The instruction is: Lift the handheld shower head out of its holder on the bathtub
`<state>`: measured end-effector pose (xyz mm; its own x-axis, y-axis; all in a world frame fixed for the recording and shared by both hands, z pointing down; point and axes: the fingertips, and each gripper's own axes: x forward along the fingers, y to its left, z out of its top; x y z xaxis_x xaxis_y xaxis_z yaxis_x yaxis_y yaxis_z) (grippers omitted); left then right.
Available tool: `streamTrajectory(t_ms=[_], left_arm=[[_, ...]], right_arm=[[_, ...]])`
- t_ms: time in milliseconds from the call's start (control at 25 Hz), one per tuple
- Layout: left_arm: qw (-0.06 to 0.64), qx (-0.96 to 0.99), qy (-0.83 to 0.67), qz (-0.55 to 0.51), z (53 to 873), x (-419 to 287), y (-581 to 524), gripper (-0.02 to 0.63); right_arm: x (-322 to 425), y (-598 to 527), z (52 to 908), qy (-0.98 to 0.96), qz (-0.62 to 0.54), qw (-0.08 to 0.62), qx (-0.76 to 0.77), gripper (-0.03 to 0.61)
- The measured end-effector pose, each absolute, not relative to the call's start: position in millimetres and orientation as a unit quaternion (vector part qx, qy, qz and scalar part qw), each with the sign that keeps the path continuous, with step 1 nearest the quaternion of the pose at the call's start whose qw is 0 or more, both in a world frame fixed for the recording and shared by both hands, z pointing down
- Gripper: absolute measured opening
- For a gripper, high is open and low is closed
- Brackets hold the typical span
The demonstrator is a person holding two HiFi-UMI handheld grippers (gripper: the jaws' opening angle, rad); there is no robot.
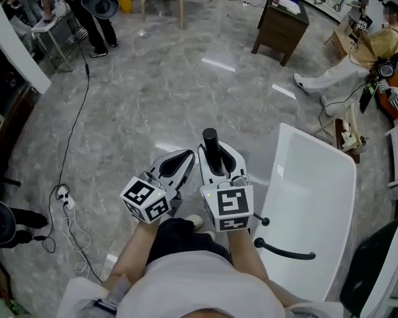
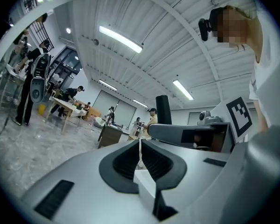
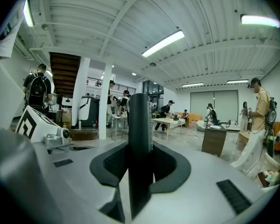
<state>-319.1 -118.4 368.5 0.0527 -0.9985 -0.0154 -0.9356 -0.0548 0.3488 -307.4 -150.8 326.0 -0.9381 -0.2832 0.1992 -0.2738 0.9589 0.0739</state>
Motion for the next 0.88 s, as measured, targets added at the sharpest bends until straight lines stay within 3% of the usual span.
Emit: streamTrajectory(t_ms=[880], left_arm=[[0.118, 0.713, -0.677, -0.137, 368.2, -335.4, -128.2, 0.02]], right_arm=[[-300.8, -159.1, 332.1, -0.985, 0.022, 0.087, 0.149, 0.124]])
